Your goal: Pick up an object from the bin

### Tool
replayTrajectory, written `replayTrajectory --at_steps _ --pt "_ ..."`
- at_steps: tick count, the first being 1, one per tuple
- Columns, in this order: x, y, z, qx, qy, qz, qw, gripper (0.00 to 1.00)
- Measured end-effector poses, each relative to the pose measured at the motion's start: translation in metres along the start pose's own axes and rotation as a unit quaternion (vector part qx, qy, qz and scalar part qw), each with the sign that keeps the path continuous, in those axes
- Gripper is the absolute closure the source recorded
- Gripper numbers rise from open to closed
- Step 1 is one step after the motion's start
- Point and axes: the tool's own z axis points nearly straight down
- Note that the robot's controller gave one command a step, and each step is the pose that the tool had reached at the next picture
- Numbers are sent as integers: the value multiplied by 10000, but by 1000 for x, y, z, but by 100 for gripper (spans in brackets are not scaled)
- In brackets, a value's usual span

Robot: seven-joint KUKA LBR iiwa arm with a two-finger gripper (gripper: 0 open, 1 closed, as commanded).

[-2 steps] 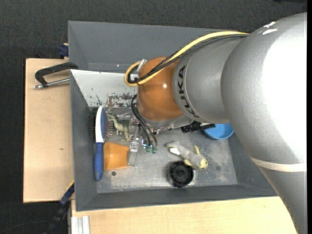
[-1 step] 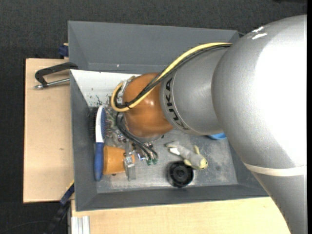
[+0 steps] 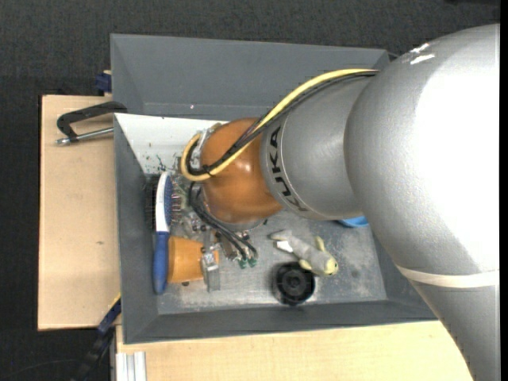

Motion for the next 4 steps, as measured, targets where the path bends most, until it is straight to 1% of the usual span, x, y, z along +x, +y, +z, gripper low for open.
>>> replayTrajectory --at_steps 1,2,3,4 --pt "-4 -3 9 -93 82 -2272 9738 100" --pt "-6 -4 8 -87 47 -2264 9740 0" --pt "-6 31 -2 -104 46 -5121 8589 0" --pt "16 36 2 -95 -56 -6934 7205 0"
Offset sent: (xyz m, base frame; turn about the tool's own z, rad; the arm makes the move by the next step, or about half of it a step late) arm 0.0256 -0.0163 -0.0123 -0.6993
